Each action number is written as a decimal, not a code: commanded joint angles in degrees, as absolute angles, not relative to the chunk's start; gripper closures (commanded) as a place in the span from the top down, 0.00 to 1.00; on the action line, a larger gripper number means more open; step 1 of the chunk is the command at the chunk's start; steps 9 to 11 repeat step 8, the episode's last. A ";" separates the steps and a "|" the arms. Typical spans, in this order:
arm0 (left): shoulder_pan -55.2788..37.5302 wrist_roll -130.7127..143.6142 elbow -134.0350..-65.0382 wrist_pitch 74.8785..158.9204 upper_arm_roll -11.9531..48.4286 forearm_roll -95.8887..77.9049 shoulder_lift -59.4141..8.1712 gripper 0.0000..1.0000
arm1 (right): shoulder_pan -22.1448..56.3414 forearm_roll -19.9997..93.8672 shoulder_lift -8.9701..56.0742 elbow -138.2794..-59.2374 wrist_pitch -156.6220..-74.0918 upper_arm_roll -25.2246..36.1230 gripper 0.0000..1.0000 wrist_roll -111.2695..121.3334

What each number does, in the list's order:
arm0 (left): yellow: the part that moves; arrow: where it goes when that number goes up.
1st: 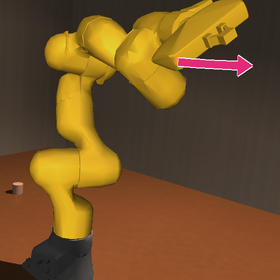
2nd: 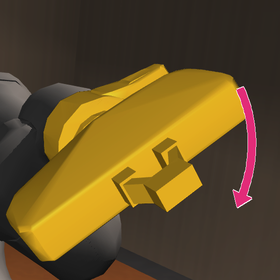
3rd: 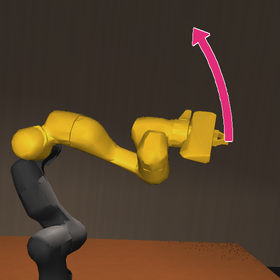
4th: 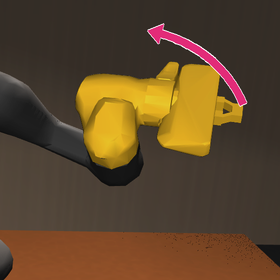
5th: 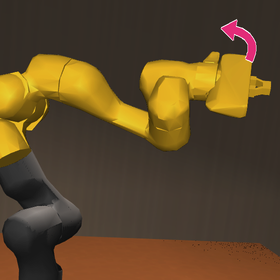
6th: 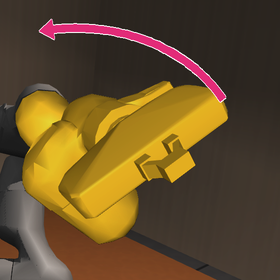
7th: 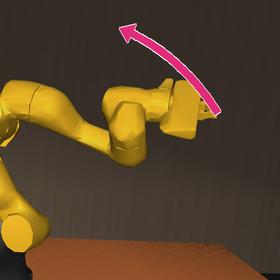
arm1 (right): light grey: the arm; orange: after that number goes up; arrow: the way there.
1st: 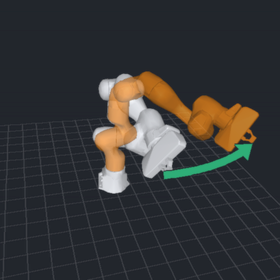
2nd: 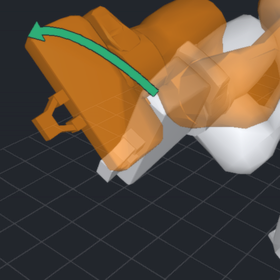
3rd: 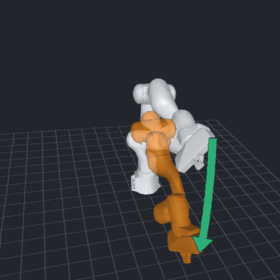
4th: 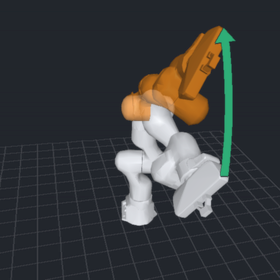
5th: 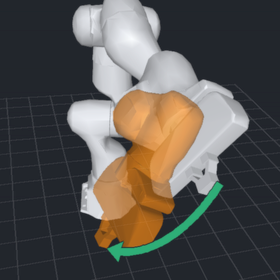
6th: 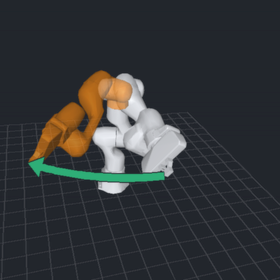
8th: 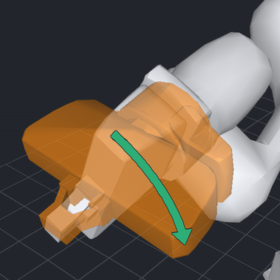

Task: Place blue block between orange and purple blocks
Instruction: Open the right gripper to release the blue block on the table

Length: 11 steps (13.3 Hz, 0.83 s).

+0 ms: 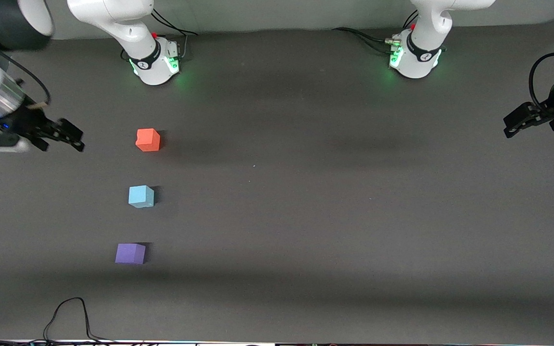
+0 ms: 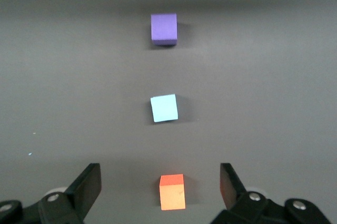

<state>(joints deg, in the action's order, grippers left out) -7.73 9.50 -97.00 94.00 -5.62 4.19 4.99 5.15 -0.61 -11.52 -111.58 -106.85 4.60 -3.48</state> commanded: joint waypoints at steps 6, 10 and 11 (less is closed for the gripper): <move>-8.79 8.78 -94.48 93.08 -6.86 4.83 3.52 1.00 | 5.36 1.05 -9.75 -107.32 -98.19 4.83 1.00 0.09; -8.70 9.14 -93.96 92.64 -6.85 4.40 3.52 1.00 | 5.71 1.05 -10.63 -107.40 -96.95 4.92 1.00 0.26; -8.70 9.14 -93.96 92.64 -6.85 4.40 3.52 1.00 | 5.71 1.05 -10.63 -107.40 -96.95 4.92 1.00 0.26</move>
